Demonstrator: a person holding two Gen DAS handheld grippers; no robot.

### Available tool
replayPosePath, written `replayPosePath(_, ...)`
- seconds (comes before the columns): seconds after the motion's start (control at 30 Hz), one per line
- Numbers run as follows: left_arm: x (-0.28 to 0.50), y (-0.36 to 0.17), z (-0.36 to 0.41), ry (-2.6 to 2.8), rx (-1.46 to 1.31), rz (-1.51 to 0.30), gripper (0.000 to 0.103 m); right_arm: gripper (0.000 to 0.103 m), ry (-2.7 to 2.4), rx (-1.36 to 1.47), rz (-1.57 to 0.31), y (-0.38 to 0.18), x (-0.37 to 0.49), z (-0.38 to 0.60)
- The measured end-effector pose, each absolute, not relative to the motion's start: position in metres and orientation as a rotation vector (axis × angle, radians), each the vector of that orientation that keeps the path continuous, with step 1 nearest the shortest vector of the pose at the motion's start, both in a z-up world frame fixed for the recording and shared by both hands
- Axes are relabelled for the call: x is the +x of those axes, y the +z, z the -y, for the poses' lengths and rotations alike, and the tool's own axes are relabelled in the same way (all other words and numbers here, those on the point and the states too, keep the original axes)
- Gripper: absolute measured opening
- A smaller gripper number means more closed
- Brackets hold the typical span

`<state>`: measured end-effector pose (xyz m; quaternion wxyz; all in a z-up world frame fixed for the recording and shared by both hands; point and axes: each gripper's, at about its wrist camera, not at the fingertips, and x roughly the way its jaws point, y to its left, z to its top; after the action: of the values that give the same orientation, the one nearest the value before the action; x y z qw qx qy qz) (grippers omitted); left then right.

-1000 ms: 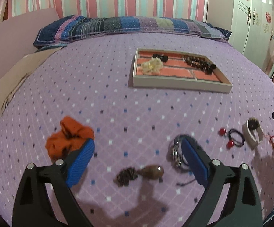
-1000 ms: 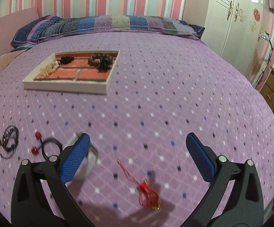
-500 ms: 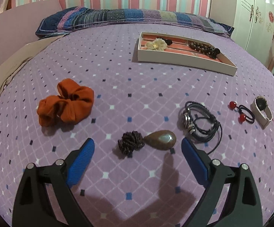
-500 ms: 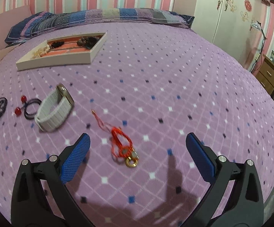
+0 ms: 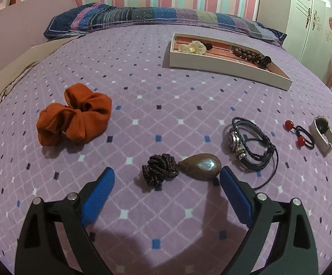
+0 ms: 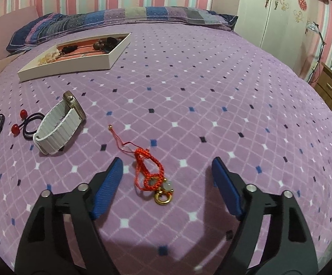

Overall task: Organize jewelry
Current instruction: 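Grasp the dark knotted bracelet with the left tool while the right tool grasps the red cord charm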

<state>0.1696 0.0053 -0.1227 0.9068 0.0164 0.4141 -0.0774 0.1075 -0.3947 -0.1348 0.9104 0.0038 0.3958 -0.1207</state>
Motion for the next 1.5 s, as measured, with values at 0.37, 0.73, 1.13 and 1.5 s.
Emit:
replayPosePath(0.37,0.175,-0.121,-0.011,-0.203,-0.004,-0.853,0.089,0.075,-0.243,0.028,-0.814,-0.137,0.113,0.396)
replayPosePath(0.73,0.176,-0.120,-0.016,-0.262,-0.022,-0.849,0.069,0.076,-0.243,0.030,-0.813,-0.138,0.113,0.397)
replayPosePath(1.13,0.172,-0.116,-0.015,-0.308,-0.044,-0.849,0.040,0.074,-0.241,0.034,-0.811,-0.137,0.113,0.398)
replayPosePath(1.5,0.177,-0.117,-0.023,-0.277,-0.060,-0.863,0.019,0.059,-0.222,0.032,-0.799,-0.136,0.107,0.391)
